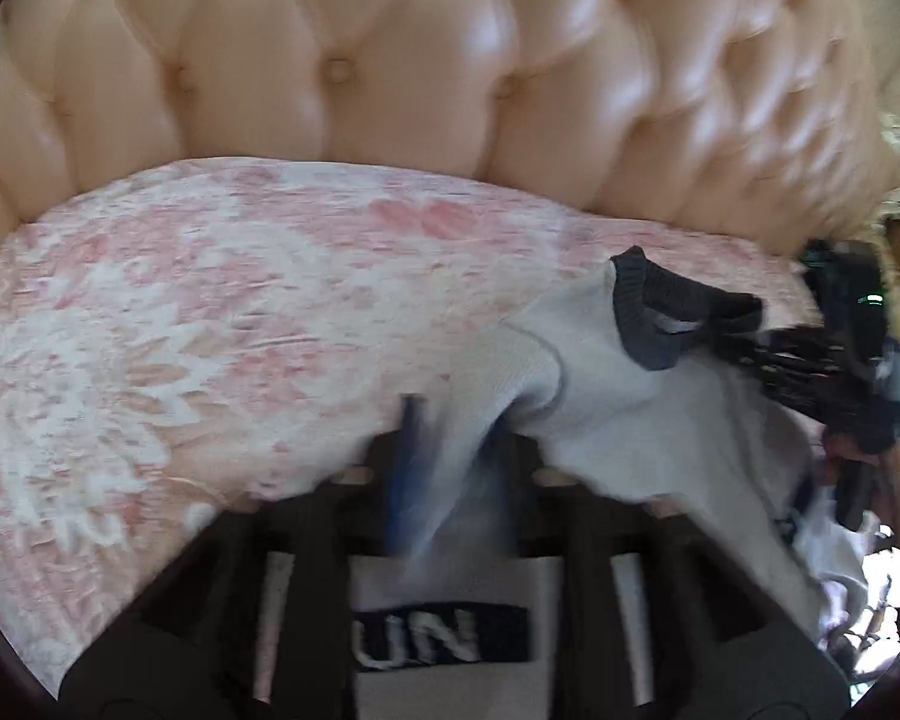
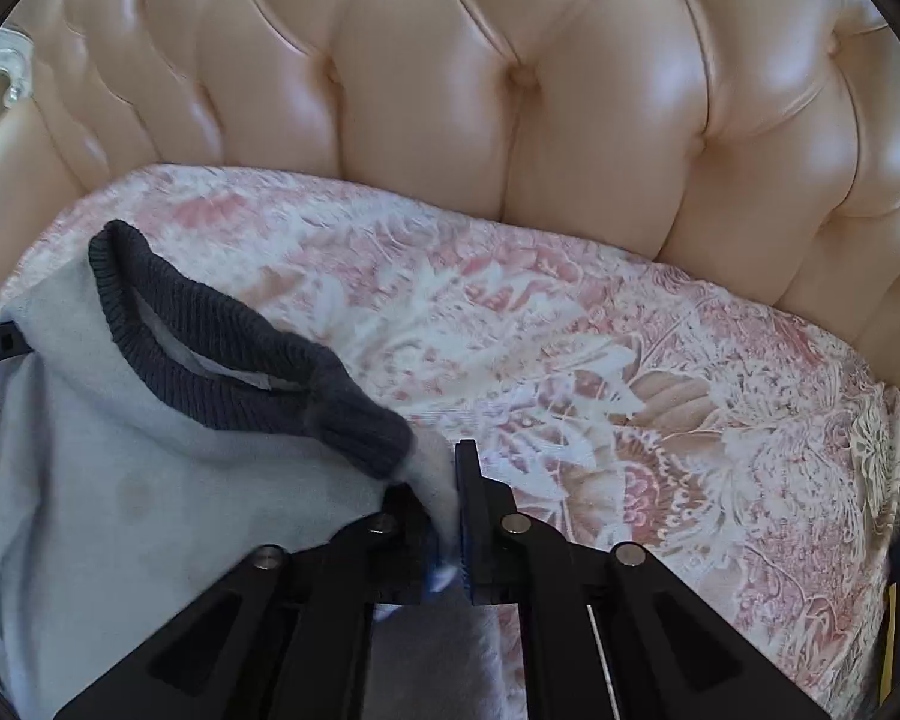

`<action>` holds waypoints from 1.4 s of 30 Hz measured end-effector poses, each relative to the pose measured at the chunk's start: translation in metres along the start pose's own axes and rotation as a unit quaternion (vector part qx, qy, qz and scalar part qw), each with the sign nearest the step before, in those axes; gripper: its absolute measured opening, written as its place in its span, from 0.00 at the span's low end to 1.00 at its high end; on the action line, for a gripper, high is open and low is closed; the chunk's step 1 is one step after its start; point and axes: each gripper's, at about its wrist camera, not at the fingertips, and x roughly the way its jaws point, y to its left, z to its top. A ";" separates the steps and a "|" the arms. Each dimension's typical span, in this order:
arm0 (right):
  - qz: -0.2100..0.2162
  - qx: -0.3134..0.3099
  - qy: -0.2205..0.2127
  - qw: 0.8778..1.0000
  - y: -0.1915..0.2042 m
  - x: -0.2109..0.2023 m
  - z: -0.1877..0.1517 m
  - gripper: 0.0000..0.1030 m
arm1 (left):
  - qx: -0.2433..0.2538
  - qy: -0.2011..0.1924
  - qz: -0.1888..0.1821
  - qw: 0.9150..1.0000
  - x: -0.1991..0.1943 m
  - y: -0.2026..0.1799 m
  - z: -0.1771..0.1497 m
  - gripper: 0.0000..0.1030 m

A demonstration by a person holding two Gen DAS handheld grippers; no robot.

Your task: Fold clothes

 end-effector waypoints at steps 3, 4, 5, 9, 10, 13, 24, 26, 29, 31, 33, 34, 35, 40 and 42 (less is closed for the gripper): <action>-0.017 0.005 -0.008 1.000 -0.010 -0.010 -0.002 0.75 | -0.030 -0.034 0.016 0.999 -0.020 0.016 0.003 0.80; -0.023 0.006 -0.011 1.000 -0.014 -0.014 -0.002 0.77 | -0.039 -0.041 0.021 0.998 -0.029 0.022 0.005 0.80; -0.028 0.008 -0.014 0.999 -0.017 -0.017 -0.003 0.77 | -0.051 -0.048 0.021 0.997 -0.041 0.029 0.005 0.80; -0.046 -0.002 -0.024 0.999 -0.026 -0.037 -0.008 0.78 | -0.096 -0.085 -0.006 0.992 -0.105 0.050 -0.011 0.80; -0.049 -0.011 -0.027 0.998 -0.026 -0.043 -0.010 0.80 | -0.105 -0.094 -0.005 0.990 -0.122 0.052 -0.021 0.80; -0.056 -0.035 -0.035 0.997 -0.026 -0.063 -0.016 0.83 | -0.141 -0.120 -0.019 0.983 -0.166 0.051 -0.062 0.80; -0.135 -0.135 -0.033 0.981 -0.005 -0.045 -0.009 0.87 | -0.020 -0.110 -0.048 0.993 -0.145 -0.024 -0.104 0.80; -0.143 -0.144 -0.020 0.979 -0.002 -0.032 -0.006 0.87 | 0.014 -0.082 -0.048 0.995 -0.118 -0.031 -0.086 0.79; -0.117 -0.128 -0.021 0.985 -0.012 -0.026 -0.005 0.91 | 0.064 -0.040 -0.047 0.996 -0.077 -0.041 -0.060 0.68; -0.097 -0.115 -0.024 0.988 -0.019 -0.022 -0.005 0.97 | 0.098 -0.011 -0.046 0.994 -0.050 -0.047 -0.043 0.57; -0.081 -0.108 -0.027 0.991 -0.025 -0.020 -0.005 0.98 | 0.131 0.017 -0.045 0.990 -0.022 -0.054 -0.025 0.49; -0.076 -0.108 -0.028 0.991 -0.027 -0.019 -0.006 0.98 | 0.148 0.031 -0.044 0.988 -0.009 -0.057 -0.016 0.49; -0.073 -0.112 -0.028 0.991 -0.028 -0.017 -0.007 0.98 | 0.165 0.045 -0.043 0.984 0.005 -0.060 -0.008 0.48; -0.069 -0.137 -0.032 0.988 -0.025 -0.011 -0.005 0.98 | 0.229 0.102 -0.043 0.967 0.060 -0.070 0.029 0.16; -0.069 -0.140 -0.029 0.987 -0.024 -0.009 -0.003 0.98 | 0.226 0.105 -0.048 0.967 0.055 -0.064 0.033 0.13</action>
